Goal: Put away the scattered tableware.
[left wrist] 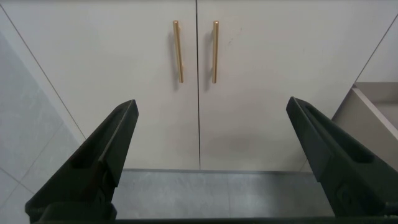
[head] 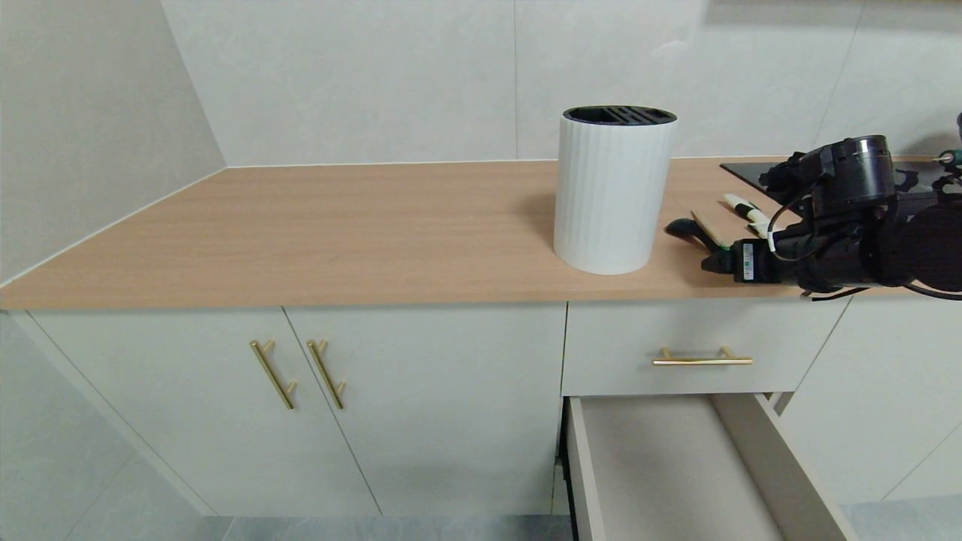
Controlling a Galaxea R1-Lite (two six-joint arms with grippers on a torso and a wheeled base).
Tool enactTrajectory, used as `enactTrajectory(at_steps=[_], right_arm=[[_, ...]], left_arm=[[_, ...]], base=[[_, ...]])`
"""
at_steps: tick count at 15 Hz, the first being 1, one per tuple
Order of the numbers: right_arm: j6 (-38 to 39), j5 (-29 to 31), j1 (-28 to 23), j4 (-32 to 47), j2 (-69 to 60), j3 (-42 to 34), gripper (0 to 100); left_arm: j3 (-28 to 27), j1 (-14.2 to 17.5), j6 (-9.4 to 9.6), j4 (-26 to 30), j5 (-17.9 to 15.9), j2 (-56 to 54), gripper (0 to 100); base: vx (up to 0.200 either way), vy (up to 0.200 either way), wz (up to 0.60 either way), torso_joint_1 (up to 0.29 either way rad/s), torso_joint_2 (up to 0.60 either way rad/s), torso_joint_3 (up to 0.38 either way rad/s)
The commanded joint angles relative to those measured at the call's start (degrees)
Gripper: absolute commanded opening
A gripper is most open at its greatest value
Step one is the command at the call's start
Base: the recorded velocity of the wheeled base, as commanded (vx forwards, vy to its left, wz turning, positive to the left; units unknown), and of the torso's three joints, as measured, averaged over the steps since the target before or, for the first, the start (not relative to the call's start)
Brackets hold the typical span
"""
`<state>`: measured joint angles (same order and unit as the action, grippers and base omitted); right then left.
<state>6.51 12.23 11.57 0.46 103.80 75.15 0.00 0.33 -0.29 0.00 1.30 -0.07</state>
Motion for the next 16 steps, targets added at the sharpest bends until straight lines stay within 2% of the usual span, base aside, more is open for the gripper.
enactTrajectory(at_steps=[1, 11, 16], right_arm=[[0.0, 0.0, 0.0, -0.7, 0.5, -0.1, 0], [0.1, 0.1, -0.6, -1.5, -2.5, -0.9, 0], [0.2, -1.1, -2.6, -1.1, -13.3, -4.0, 0]], left_arm=[[0.0, 0.0, 0.03, 0.0, 0.0, 0.1, 100], [0.0, 0.0, 0.03, 0.0, 0.0, 0.1, 100], [0.0, 0.0, 0.03, 0.0, 0.0, 0.1, 100]], base=[[0.000, 0.000, 0.00, 0.000, 0.00, 0.000], [0.000, 0.000, 0.00, 0.000, 0.00, 0.000], [0.000, 0.000, 0.00, 0.000, 0.00, 0.000]])
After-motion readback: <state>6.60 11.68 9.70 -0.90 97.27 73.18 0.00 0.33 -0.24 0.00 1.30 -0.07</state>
